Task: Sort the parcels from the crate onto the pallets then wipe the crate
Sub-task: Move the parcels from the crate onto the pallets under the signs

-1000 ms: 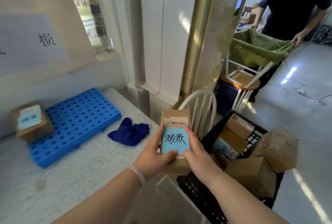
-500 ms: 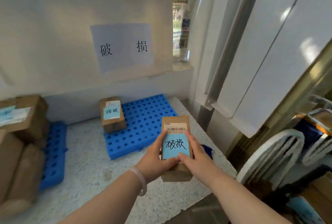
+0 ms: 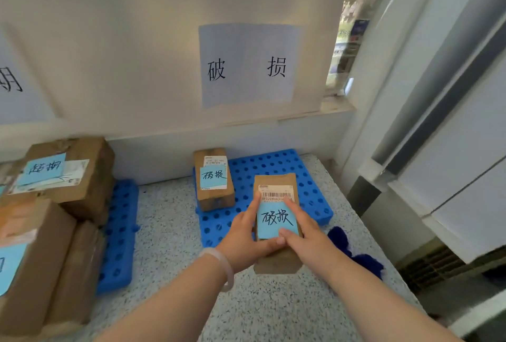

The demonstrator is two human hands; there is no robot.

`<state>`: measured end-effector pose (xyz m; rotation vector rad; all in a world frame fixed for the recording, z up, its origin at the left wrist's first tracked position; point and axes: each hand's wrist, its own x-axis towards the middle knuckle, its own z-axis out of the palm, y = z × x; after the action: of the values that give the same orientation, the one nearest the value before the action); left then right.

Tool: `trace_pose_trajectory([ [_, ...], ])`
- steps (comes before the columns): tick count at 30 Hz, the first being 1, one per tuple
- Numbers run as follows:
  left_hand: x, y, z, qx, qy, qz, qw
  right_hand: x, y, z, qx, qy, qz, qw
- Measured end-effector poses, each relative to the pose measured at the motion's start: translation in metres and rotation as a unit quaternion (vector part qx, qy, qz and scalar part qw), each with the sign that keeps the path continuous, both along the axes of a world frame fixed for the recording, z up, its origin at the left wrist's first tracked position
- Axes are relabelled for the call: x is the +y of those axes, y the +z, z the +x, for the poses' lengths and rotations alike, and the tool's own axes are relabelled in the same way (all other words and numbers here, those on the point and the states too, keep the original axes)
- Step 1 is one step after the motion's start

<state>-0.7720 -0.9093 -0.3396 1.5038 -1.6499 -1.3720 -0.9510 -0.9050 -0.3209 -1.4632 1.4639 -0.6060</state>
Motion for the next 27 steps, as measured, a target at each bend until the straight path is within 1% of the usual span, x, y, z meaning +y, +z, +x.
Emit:
trace_pose_trajectory([
  [6,-0.041,-0.013,0.003,-0.015,0.017,0.006,1.000,-0.054,-0.014,0.006,0.034,0.037,-0.002,0.999],
  [10,-0.071,-0.025,0.005,-0.014,0.052,0.021,0.998,-0.093,-0.028,0.009,0.023,0.058,0.020,0.998],
  [17,-0.109,-0.050,0.014,-0.038,0.075,0.049,0.995,-0.142,-0.061,0.023,-0.012,0.075,0.054,0.996],
  [21,-0.117,-0.056,0.015,-0.041,0.116,0.018,0.992,-0.159,-0.069,0.030,-0.021,0.071,0.043,0.996],
  [24,-0.117,-0.058,0.014,-0.044,0.146,0.002,0.988,-0.166,-0.068,0.034,-0.011,0.086,0.031,0.996],
  [27,-0.114,-0.056,0.016,-0.067,0.153,-0.003,0.986,-0.162,-0.065,0.035,0.008,0.088,0.027,0.996],
])
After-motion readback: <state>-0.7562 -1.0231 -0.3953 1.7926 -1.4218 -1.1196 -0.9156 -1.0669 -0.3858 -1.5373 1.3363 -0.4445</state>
